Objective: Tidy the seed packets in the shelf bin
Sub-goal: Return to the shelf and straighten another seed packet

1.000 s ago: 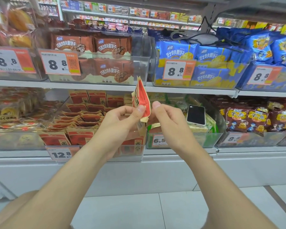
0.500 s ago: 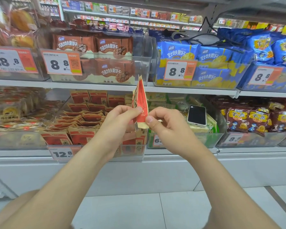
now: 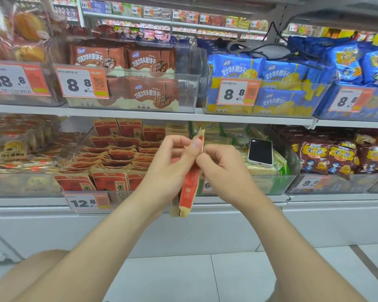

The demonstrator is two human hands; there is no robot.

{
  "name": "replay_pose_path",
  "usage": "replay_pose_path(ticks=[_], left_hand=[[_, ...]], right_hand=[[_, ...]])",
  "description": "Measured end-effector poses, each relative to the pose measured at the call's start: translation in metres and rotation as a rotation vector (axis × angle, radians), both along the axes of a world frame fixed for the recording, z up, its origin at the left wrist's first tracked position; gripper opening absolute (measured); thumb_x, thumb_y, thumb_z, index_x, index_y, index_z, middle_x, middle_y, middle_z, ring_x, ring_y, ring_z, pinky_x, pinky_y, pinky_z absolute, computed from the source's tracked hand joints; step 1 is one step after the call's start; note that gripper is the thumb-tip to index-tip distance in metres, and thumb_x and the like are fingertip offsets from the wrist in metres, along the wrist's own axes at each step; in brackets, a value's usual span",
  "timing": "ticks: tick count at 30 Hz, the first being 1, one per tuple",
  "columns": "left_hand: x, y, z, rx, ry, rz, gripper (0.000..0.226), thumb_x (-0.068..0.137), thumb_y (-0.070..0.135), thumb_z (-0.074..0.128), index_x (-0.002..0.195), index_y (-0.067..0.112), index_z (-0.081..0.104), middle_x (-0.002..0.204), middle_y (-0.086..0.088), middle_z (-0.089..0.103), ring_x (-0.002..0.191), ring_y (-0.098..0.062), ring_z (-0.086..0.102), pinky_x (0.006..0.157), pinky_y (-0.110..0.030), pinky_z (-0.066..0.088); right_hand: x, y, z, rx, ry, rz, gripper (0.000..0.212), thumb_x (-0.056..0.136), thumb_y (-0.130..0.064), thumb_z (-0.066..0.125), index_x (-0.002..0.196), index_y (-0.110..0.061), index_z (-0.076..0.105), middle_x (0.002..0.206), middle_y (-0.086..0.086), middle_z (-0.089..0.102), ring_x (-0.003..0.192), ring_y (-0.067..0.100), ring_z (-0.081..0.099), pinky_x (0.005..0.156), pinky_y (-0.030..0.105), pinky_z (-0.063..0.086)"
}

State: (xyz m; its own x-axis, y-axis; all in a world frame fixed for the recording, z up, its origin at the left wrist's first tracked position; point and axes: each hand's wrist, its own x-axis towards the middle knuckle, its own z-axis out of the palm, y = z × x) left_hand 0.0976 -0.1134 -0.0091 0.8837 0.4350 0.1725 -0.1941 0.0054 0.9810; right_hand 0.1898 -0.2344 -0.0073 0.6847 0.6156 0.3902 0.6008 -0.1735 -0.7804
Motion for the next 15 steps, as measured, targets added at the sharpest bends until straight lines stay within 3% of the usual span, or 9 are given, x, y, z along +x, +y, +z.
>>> replay_pose_path(ticks=[3, 5, 8, 11, 15], left_hand=[[0.000, -0.007, -0.004, 0.032, 0.016, -0.018, 0.038, 0.100, 0.050, 0.065, 0.122, 0.019, 0.061, 0.102, -0.009, 0.072, 0.074, -0.009, 0.069, 0.064, -0.024, 0.054], [0.000, -0.010, -0.005, 0.081, 0.041, -0.024, 0.027, 0.106, 0.047, 0.061, 0.118, 0.024, 0.062, 0.102, -0.007, 0.072, 0.078, -0.011, 0.067, 0.070, -0.029, 0.054], [-0.001, -0.013, -0.007, 0.086, 0.085, -0.016, 0.024, 0.113, 0.041, 0.050, 0.110, 0.020, 0.062, 0.089, -0.001, 0.066, 0.078, -0.012, 0.061, 0.076, -0.035, 0.050], [-0.001, -0.013, -0.007, 0.069, 0.102, -0.029, 0.028, 0.116, 0.038, 0.045, 0.105, 0.016, 0.059, 0.090, -0.009, 0.060, 0.082, -0.022, 0.055, 0.079, -0.045, 0.044], [-0.002, -0.008, -0.006, 0.010, 0.122, -0.043, 0.026, 0.116, 0.032, 0.045, 0.103, 0.013, 0.058, 0.084, -0.009, 0.060, 0.069, -0.018, 0.058, 0.064, -0.033, 0.049]], right_hand=[[0.008, 0.001, -0.003, 0.082, -0.032, -0.109, 0.041, 0.103, -0.043, 0.048, 0.074, -0.015, 0.056, 0.068, 0.008, 0.060, 0.068, 0.031, 0.063, 0.065, 0.056, 0.056], [0.011, 0.001, -0.002, 0.152, 0.050, -0.135, 0.039, 0.106, -0.043, 0.048, 0.078, -0.020, 0.060, 0.070, 0.007, 0.064, 0.072, 0.035, 0.069, 0.067, 0.059, 0.060], [0.010, -0.002, 0.003, 0.233, 0.250, -0.081, 0.032, 0.112, -0.025, 0.054, 0.089, -0.010, 0.069, 0.075, 0.013, 0.065, 0.071, 0.032, 0.068, 0.063, 0.056, 0.064], [0.010, -0.004, 0.004, 0.238, 0.293, -0.031, 0.032, 0.113, -0.021, 0.053, 0.091, -0.003, 0.069, 0.079, 0.016, 0.067, 0.073, 0.026, 0.066, 0.065, 0.050, 0.061], [0.007, -0.003, 0.005, 0.251, 0.295, -0.020, 0.032, 0.113, -0.020, 0.053, 0.092, -0.001, 0.068, 0.080, 0.013, 0.069, 0.074, 0.023, 0.066, 0.064, 0.037, 0.059]])
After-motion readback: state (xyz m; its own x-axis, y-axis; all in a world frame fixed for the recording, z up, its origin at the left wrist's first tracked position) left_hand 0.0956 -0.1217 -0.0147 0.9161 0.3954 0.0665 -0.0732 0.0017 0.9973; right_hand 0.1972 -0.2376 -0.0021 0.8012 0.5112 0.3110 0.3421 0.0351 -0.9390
